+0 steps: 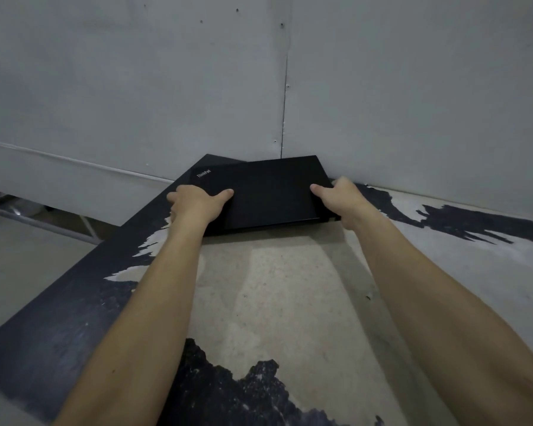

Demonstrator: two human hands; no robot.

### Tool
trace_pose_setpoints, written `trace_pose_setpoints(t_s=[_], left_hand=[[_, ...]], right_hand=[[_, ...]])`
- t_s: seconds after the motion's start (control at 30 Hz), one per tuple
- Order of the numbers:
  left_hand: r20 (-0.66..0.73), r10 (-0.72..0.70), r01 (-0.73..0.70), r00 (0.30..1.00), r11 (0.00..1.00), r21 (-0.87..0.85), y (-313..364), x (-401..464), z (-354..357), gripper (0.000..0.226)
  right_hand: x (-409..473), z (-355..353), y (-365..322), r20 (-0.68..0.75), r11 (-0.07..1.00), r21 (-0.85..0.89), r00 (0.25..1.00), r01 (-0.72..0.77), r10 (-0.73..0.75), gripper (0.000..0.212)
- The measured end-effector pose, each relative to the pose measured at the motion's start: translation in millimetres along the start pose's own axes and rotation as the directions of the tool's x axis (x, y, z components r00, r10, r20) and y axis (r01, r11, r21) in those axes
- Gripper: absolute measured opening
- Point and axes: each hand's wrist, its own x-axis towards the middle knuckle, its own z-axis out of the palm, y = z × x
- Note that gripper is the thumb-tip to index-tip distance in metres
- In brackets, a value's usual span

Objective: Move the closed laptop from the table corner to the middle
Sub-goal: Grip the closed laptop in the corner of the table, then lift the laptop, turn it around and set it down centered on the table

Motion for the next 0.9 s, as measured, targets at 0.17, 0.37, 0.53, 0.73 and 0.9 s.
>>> trace_pose_setpoints(t_s=[0.17,0.37,0.53,0.73,0.9], left_hand=[[0.037,0.084,-0.083,0.996,0.996,-0.027,16,-29,1,0.113],[0.085,0.226,-0.222,0.970,0.974,-0.047,45,-74,14,0.114],[0.141,0.300,-0.300,0.943,0.954,-0.021,67,-117,30,0.113],[0.196,0.354,-0.357,0.914,0.934,-0.024,78,-151,52,0.113],[0.171,0.404,-0.409,0.899,0.913,-0.008,85,-164,62,0.108]], right_hand=[[-33,-46,11,0.065,0.975,0.203,0.995,-0.085,0.073,0.038],[-77,-92,39,0.044,0.905,0.405,0.991,-0.132,0.125,0.050],[-115,-135,65,0.022,0.852,0.500,0.985,-0.157,0.169,0.050],[-143,-162,93,-0.048,0.794,0.597,0.982,-0.119,0.183,0.046],[-154,-169,105,-0.103,0.759,0.647,0.978,-0.073,0.182,0.047]])
